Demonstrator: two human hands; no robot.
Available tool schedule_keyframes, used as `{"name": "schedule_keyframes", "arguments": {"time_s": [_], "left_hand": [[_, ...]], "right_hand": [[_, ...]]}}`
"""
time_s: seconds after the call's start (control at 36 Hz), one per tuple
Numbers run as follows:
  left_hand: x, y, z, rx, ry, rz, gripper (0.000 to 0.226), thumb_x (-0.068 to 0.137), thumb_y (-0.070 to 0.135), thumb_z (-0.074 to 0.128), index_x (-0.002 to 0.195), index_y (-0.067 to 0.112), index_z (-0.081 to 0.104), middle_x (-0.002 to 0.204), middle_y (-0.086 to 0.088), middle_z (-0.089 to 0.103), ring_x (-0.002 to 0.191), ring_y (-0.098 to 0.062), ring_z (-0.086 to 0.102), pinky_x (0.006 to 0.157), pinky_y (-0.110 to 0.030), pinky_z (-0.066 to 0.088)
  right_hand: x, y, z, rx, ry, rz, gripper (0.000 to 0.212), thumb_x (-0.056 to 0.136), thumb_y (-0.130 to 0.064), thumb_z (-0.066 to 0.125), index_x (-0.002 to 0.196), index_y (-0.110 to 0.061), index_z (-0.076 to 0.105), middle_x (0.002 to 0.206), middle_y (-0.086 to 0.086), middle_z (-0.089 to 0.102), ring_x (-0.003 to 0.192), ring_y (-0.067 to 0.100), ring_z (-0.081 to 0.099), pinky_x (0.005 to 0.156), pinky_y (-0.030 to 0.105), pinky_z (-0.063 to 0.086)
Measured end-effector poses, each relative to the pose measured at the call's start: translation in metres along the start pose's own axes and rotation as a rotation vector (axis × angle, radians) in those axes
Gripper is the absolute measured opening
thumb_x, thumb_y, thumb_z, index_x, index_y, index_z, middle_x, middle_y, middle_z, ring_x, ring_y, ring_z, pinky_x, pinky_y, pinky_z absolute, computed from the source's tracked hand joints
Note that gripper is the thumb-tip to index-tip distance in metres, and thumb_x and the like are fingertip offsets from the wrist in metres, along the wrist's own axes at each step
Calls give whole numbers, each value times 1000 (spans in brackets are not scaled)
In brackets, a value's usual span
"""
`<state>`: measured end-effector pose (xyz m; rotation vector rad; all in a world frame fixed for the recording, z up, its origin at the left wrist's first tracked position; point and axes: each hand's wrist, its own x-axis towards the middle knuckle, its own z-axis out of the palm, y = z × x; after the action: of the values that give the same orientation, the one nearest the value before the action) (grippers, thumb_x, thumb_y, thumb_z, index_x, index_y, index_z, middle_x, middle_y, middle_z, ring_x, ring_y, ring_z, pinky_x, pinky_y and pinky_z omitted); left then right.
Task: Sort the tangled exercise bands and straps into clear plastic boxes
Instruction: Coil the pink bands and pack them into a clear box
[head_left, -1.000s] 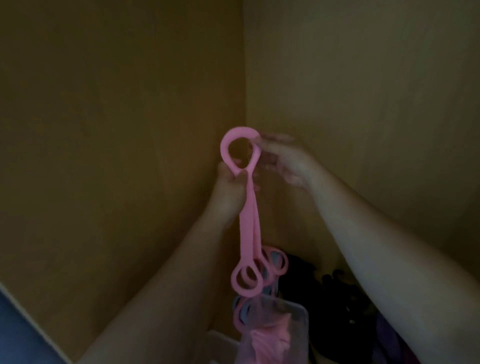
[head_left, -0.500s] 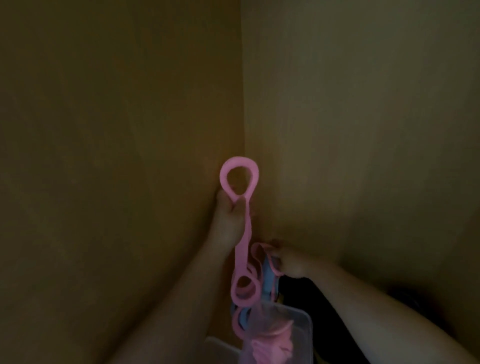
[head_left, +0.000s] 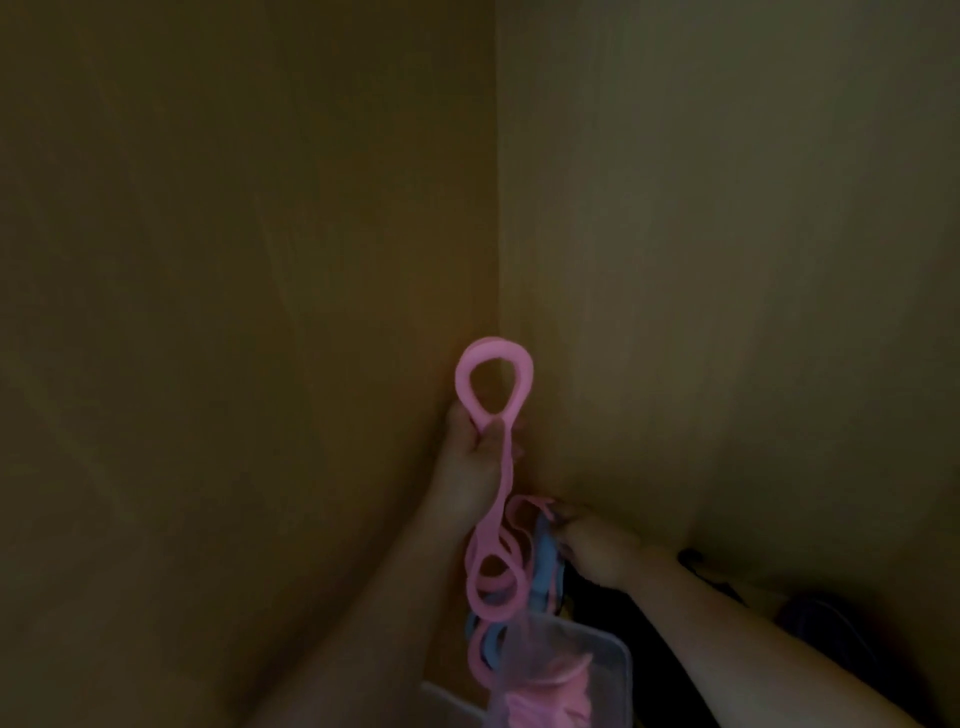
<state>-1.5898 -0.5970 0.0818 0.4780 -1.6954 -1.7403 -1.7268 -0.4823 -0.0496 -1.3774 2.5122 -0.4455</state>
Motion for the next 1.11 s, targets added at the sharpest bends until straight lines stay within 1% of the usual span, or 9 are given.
{"name": "schedule_keyframes", "arguments": {"time_s": [0.08, 0.25, 0.33, 0.5, 0.64, 0.72, 0.81, 0.94, 1.11], "left_hand": [[1, 2, 0, 26, -13, 11, 23, 99, 7, 45, 122, 14, 45, 99, -16, 66, 73, -19, 61, 68, -36, 50], [5, 16, 5, 88, -21, 72, 26, 98, 5, 45, 122, 17, 47, 91, -12, 63, 75, -21, 60, 65, -31, 51], [10, 26, 7, 124, 9, 102, 35, 98, 9, 48, 132, 11, 45, 110, -15, 63, 90, -23, 62, 76, -34, 51], [25, 61, 14, 118, 41, 147, 19, 98, 8, 47, 117, 11, 49, 87, -6, 64, 66, -4, 62, 56, -18, 49], [37, 104, 24, 154, 57, 264, 34, 97, 10, 48, 131, 7, 46, 117, -16, 62, 104, -29, 61, 89, -42, 50], [42, 129, 32, 144, 34, 291, 29, 99, 10, 44, 128, 7, 45, 107, -7, 64, 94, -19, 63, 81, -31, 51], [46, 151, 41, 112, -5, 299, 19, 98, 5, 41, 114, 10, 50, 90, -4, 63, 71, -9, 63, 63, -24, 52], [43, 189, 60, 90, -73, 295, 34, 92, -4, 38, 80, 23, 53, 83, -9, 64, 82, -30, 64, 78, -53, 54], [30, 221, 77, 36, -201, 199, 32, 91, -3, 43, 81, 19, 63, 77, -10, 67, 69, -27, 63, 76, -46, 53]], "right_hand": [[-2, 0, -14, -47, 202, -86, 22, 98, -13, 48, 104, -18, 68, 114, 4, 67, 85, 4, 62, 85, 20, 48], [2, -6, -49, 129, 322, -97, 21, 89, -10, 62, 108, -11, 72, 120, 6, 66, 112, 12, 59, 106, 29, 42], [1, -24, -86, 173, 569, -40, 15, 79, -10, 63, 89, -12, 74, 98, 9, 70, 97, 30, 62, 98, 44, 44], [-17, -63, -171, 215, 740, -208, 37, 80, -1, 44, 109, 2, 67, 109, 17, 64, 101, 29, 60, 88, 16, 38], [-39, -85, -232, 165, 957, -297, 37, 79, -3, 44, 105, 5, 69, 108, 22, 66, 99, 20, 58, 90, 5, 34], [-52, -93, -274, 108, 1095, -343, 29, 78, 10, 51, 101, 6, 69, 100, 21, 62, 92, 13, 55, 87, 1, 34], [-71, -104, -315, 9, 1113, -424, 21, 78, 4, 58, 96, 2, 69, 94, 15, 63, 85, 7, 53, 82, 2, 36], [-101, -132, -357, -16, 1052, -507, 14, 77, 7, 68, 88, -1, 71, 86, 3, 66, 81, 4, 58, 74, 6, 42], [-135, -162, -383, 20, 985, -507, 19, 79, 9, 66, 88, -7, 72, 86, 2, 69, 81, 5, 64, 80, 19, 49]]}}
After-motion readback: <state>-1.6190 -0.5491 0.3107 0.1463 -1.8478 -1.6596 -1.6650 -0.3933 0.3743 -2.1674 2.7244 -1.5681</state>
